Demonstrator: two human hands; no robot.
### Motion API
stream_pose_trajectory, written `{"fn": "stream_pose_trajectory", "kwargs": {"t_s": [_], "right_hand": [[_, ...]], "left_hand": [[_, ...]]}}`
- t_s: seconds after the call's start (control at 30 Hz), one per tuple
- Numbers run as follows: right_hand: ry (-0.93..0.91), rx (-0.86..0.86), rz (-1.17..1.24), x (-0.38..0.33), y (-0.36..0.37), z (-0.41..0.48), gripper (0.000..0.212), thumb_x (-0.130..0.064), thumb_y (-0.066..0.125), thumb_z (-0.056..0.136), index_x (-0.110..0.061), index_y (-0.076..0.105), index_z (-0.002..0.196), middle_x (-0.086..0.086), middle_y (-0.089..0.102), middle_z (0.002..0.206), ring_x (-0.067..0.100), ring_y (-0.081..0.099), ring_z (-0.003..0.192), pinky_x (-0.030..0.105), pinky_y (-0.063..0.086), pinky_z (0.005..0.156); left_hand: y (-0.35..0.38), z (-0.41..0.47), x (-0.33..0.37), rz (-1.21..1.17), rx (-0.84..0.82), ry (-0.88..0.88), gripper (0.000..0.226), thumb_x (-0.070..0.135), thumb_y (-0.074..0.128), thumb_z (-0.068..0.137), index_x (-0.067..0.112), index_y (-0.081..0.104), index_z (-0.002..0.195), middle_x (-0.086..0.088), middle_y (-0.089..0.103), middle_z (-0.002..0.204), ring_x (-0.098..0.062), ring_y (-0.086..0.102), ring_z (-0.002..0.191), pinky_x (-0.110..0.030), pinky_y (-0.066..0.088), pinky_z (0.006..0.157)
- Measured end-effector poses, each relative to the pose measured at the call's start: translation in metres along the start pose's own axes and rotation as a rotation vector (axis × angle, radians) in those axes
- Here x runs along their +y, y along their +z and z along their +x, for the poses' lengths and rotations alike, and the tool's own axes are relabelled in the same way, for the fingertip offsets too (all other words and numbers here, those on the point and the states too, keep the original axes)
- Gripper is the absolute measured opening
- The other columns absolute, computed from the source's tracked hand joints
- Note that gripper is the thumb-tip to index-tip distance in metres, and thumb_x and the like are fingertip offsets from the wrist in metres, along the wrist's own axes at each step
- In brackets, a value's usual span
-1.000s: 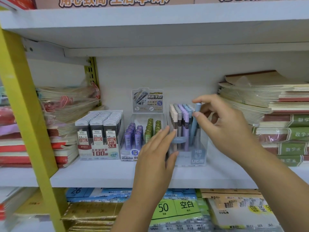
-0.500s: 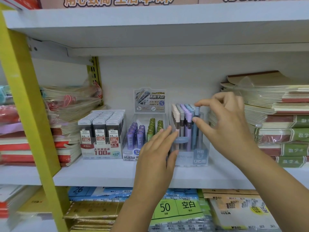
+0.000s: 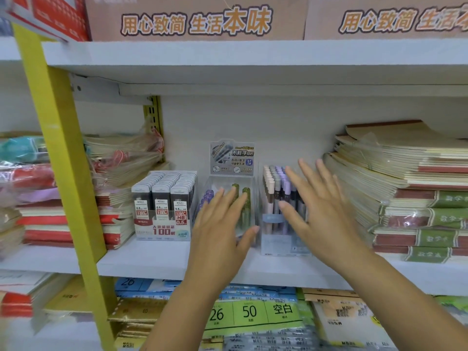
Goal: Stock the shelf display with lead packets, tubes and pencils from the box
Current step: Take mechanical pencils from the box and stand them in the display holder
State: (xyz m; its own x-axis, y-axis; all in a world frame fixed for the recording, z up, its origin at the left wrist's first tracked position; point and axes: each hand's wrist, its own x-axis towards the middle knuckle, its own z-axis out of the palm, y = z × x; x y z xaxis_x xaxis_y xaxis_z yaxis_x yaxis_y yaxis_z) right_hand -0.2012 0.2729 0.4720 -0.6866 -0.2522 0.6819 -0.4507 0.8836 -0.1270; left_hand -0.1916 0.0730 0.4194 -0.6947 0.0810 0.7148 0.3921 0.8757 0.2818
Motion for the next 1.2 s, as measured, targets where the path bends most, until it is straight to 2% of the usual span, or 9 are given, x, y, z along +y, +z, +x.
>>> {"fn": "stream_pose_trajectory", "kwargs": {"t_s": [0.1, 0.23, 0.33, 0.5, 0.6, 0.7, 0.87, 1.07, 1.2], "right_hand": [[-0.056, -0.066, -0.049, -0.006, 0.005, 0.015, 0.068, -0.065, 0.017, 0.089, -0.039, 0.014, 0.152, -0.008, 0.004, 0.162, 0.015, -0.010, 0.149, 0.041, -0.002, 0.120], [-0.077, -0.064, -0.086, -0.007, 0.013, 0.027, 0.059, -0.054, 0.038, 0.094, -0.032, 0.030, 0.149, -0.006, 0.032, 0.155, 0.021, 0.021, 0.144, 0.038, 0.022, 0.116], [-0.080, -0.017, -0.065, -0.007, 0.017, 0.027, 0.056, -0.049, 0.046, 0.093, -0.029, 0.039, 0.145, -0.005, 0.041, 0.150, 0.019, 0.029, 0.138, 0.036, 0.030, 0.111], [-0.021, -0.021, -0.024, -0.010, 0.015, 0.022, 0.059, -0.051, 0.044, 0.093, -0.033, 0.030, 0.148, -0.003, 0.021, 0.159, 0.021, 0.012, 0.146, 0.040, 0.020, 0.116], [0.054, 0.170, 0.122, -0.012, 0.016, -0.007, 0.051, -0.046, 0.055, 0.090, -0.035, 0.043, 0.138, -0.001, 0.016, 0.159, 0.025, 0.011, 0.147, 0.042, 0.018, 0.113], [0.116, 0.168, 0.209, -0.014, 0.033, -0.041, 0.046, -0.031, 0.072, 0.082, -0.033, 0.052, 0.124, 0.000, 0.015, 0.158, 0.027, 0.021, 0.144, 0.038, 0.030, 0.106], [0.189, 0.079, 0.244, -0.021, 0.045, -0.047, 0.059, -0.020, 0.076, 0.080, -0.034, 0.046, 0.129, 0.001, 0.012, 0.159, 0.029, 0.036, 0.137, 0.039, 0.055, 0.080], [0.224, 0.033, 0.220, -0.020, 0.048, -0.039, 0.059, -0.020, 0.074, 0.082, -0.028, 0.047, 0.134, 0.006, 0.012, 0.160, 0.031, 0.028, 0.142, 0.045, 0.050, 0.095], [0.089, 0.243, 0.134, -0.039, 0.041, -0.032, 0.060, -0.026, 0.068, 0.085, -0.023, 0.040, 0.138, 0.013, 0.020, 0.157, 0.033, 0.014, 0.147, 0.053, 0.024, 0.115]], "left_hand": [[-0.006, 0.014, -0.007, 0.044, -0.037, -0.002, 0.068, 0.060, 0.043, 0.095, 0.033, 0.025, 0.155, 0.010, 0.016, 0.165, -0.012, 0.002, 0.153, -0.036, 0.000, 0.123], [-0.002, 0.019, -0.017, 0.103, -0.125, 0.008, 0.064, 0.057, 0.041, 0.098, 0.032, 0.028, 0.154, 0.008, 0.017, 0.165, -0.014, 0.007, 0.154, -0.037, 0.000, 0.124], [0.000, 0.015, -0.020, 0.159, -0.126, 0.025, 0.058, 0.054, 0.044, 0.099, 0.032, 0.034, 0.152, 0.008, 0.030, 0.161, -0.014, 0.020, 0.151, -0.037, 0.002, 0.123], [-0.003, 0.015, -0.018, 0.143, -0.125, 0.044, 0.056, 0.048, 0.049, 0.099, 0.031, 0.037, 0.151, 0.006, 0.035, 0.159, -0.016, 0.024, 0.149, -0.036, 0.005, 0.123], [-0.009, 0.014, -0.023, 0.117, -0.101, 0.043, 0.055, 0.045, 0.049, 0.100, 0.029, 0.037, 0.151, 0.006, 0.033, 0.160, -0.016, 0.021, 0.150, -0.033, 0.004, 0.122], [-0.015, 0.010, -0.028, 0.128, -0.093, 0.051, 0.054, 0.043, 0.050, 0.100, 0.027, 0.039, 0.150, 0.004, 0.035, 0.159, -0.017, 0.023, 0.150, -0.034, 0.008, 0.122], [-0.011, 0.002, -0.033, 0.148, -0.156, 0.065, 0.059, 0.040, 0.051, 0.100, 0.024, 0.032, 0.154, 0.001, 0.029, 0.162, -0.019, 0.020, 0.151, -0.030, 0.005, 0.122], [-0.015, 0.003, -0.032, 0.150, -0.165, 0.084, 0.061, 0.040, 0.050, 0.101, 0.025, 0.027, 0.155, 0.002, 0.027, 0.163, -0.017, 0.018, 0.151, -0.029, 0.003, 0.122], [-0.037, 0.003, -0.038, 0.151, -0.085, 0.113, 0.055, 0.034, 0.055, 0.100, 0.020, 0.040, 0.150, -0.001, 0.036, 0.159, -0.019, 0.027, 0.149, -0.032, 0.013, 0.122]]}}
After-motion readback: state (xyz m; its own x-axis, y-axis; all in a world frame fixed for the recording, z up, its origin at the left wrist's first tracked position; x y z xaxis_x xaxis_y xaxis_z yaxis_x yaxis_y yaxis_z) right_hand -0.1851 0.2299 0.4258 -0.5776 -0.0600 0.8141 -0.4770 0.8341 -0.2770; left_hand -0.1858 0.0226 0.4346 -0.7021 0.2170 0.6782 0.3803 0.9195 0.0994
